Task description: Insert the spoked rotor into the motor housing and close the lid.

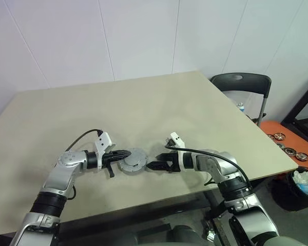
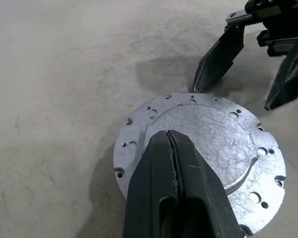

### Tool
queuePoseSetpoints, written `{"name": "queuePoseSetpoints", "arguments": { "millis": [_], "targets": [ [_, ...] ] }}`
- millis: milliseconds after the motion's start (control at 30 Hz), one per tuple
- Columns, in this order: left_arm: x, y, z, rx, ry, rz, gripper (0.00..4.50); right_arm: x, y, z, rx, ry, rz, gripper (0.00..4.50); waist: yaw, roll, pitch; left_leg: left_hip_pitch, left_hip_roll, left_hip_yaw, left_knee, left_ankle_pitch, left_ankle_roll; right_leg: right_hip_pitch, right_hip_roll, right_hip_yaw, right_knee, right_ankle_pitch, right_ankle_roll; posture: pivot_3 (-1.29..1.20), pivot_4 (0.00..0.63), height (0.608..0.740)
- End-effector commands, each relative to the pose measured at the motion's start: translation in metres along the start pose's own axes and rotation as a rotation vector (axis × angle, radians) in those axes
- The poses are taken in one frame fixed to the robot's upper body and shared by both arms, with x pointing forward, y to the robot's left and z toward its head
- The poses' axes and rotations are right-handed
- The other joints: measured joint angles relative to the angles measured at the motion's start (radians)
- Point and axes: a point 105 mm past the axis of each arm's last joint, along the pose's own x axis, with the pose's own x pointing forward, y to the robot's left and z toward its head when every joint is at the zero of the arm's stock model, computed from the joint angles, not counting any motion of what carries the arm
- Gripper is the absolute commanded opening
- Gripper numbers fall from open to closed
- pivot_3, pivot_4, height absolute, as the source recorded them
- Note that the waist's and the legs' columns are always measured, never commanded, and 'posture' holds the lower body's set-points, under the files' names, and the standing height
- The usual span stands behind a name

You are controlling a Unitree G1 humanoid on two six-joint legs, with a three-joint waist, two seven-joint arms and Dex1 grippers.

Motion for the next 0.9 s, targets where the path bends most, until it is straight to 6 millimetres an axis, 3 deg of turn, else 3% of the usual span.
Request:
{"name": "queuePoseSetpoints", "arguments": {
  "millis": [33,400,667,900],
  "targets": [
    [0.003,-0.004,-0.022,-0.031,0.09,-0.016,0.0,0.015,0.01,0.009,0.005,-0.021,0.027,4.47,0.001,0.0,0.0,0.0,0.0,0.0,0.0,0.0,0.0,0.0,0.0,0.0,0.0,0.0,0.0,0.0,0.0,0.74],
    [0.005,-0.009,-0.015,-0.042,0.051,-0.041,0.0,0.013,-0.003,0.012,-0.026,-0.019,-0.027,4.47,0.001,0.0,0.0,0.0,0.0,0.0,0.0,0.0,0.0,0.0,0.0,0.0,0.0,0.0,0.0,0.0,0.0,0.74],
    [0.02,-0.025,-0.008,-0.06,0.025,-0.118,0.0,0.013,-0.005,0.014,-0.041,-0.031,-0.036,4.47,0.004,0.001,0.0,-0.001,0.0,0.0,0.0,0.0,0.0,0.0,-0.001,0.0,-0.001,0.0,0.0,0.0,0.0,0.74],
    [0.018,-0.021,-0.008,-0.055,0.029,-0.105,0.0,-0.014,-0.022,0.005,-0.18,0.036,-0.077,4.47,0.007,0.001,0.001,-0.001,-0.001,0.0,0.0,0.0,0.0,0.0,0.0,-0.001,-0.002,0.0,0.0,0.0,0.0,0.74]
  ]
}}
